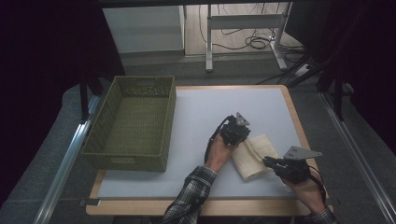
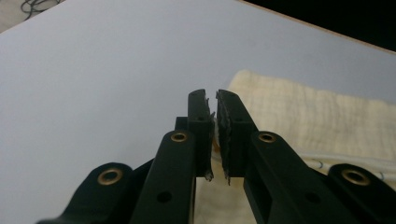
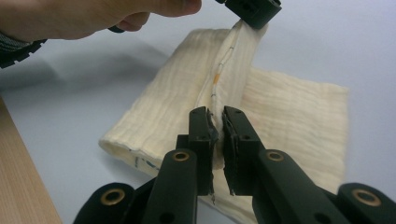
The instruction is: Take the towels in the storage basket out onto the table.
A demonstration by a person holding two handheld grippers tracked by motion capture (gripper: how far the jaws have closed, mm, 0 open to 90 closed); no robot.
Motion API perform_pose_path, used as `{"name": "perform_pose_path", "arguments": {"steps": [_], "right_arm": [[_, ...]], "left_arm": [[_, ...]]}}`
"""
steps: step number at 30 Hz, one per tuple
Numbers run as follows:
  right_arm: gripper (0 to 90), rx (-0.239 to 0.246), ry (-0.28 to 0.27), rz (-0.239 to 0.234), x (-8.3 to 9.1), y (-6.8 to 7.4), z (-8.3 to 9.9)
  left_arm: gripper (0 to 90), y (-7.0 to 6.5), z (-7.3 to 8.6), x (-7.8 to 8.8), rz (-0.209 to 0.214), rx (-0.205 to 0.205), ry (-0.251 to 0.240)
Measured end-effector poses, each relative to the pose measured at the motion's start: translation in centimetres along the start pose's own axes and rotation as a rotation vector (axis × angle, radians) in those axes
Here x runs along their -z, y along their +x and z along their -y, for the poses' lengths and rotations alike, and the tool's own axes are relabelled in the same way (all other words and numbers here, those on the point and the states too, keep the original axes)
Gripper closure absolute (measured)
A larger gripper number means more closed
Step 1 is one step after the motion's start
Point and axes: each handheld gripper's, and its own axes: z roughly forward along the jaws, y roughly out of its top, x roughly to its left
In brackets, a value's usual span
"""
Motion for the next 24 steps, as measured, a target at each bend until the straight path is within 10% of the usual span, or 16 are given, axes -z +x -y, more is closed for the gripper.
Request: {"name": "perform_pose_path", "arguments": {"steps": [13, 21, 24], "right_arm": [[82.3, -0.067, 0.026, 0.056, 0.9, -2.5, 2.1], [81.8, -0.09, 0.035, 0.075, 0.8, -3.1, 2.9], [79.7, -0.092, 0.035, 0.098, 0.7, -3.4, 3.0]], "left_arm": [[83.4, -1.7, -2.4, -3.8, 0.0, -0.074, 0.057], [80.3, -1.7, -2.6, -5.5, 0.001, -0.046, 0.058], [65.6, -1.4, -2.7, -5.6, -0.008, -0.01, 0.037]]}}
